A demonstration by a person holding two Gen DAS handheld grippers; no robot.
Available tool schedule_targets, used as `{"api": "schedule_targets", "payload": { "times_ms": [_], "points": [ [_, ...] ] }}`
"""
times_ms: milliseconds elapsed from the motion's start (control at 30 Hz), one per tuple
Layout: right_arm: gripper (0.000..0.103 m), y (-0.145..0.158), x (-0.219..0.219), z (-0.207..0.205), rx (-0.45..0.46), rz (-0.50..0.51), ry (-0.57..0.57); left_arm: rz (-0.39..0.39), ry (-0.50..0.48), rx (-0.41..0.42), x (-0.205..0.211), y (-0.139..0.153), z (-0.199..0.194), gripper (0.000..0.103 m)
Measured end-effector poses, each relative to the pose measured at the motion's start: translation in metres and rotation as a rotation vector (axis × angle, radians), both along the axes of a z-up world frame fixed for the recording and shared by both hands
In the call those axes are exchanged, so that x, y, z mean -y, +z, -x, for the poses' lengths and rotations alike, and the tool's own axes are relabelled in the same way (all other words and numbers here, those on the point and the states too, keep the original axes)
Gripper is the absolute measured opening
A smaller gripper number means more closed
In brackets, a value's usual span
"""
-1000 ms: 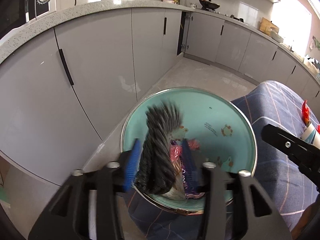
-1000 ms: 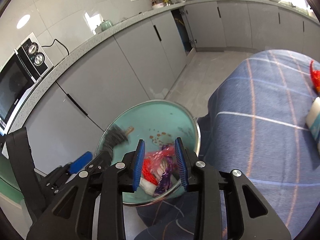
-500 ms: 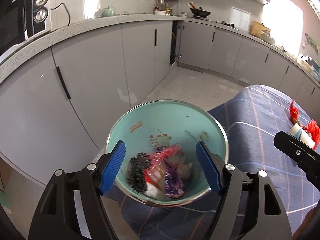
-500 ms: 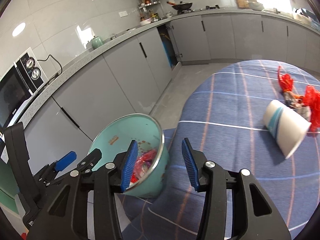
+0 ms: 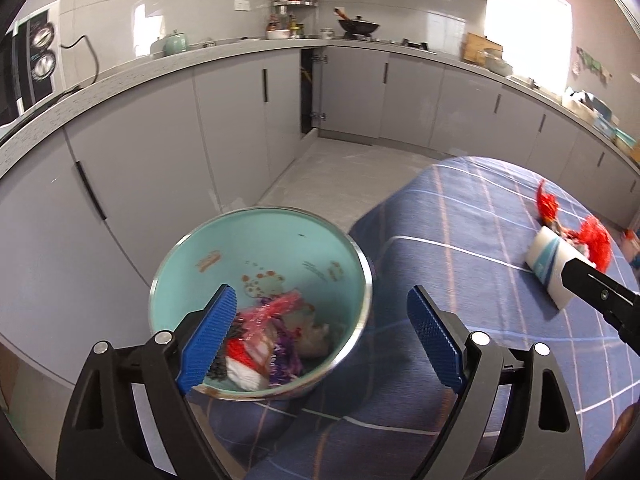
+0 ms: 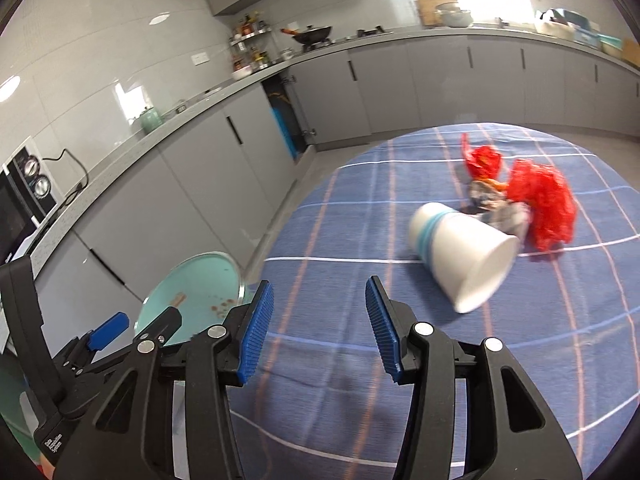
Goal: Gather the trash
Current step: 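Move both open tools back toward the paper cup and red bag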
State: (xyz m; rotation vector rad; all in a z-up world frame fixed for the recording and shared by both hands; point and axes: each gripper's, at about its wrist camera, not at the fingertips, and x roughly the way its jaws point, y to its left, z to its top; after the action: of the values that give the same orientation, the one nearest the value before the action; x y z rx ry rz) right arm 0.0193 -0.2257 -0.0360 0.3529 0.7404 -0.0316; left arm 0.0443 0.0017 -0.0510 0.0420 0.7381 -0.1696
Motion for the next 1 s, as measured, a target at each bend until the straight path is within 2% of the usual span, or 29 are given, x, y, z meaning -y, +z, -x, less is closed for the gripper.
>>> {"api": "schedule_targets", "payload": {
  "times_ms": [433,700,1000],
  "points": [
    [0.048,-0.006,0.062,0.031,-0.005,-0.011,-0.129,-0.025,-0.134,-0.016,0.059,0.000,0.013,0.088],
    [0.048,-0.010,0.100,0.048,-0.008,0.007,-0.196,-0.013,-0.195,-0.039,0.096,-0.002,0.016,0.088],
    [0.048,-0.016,0.150,0.052,-0.019,0.002,-0.263,0.021,-0.258,-0.059,0.149,0.006,0.002,0.087]
  ]
}}
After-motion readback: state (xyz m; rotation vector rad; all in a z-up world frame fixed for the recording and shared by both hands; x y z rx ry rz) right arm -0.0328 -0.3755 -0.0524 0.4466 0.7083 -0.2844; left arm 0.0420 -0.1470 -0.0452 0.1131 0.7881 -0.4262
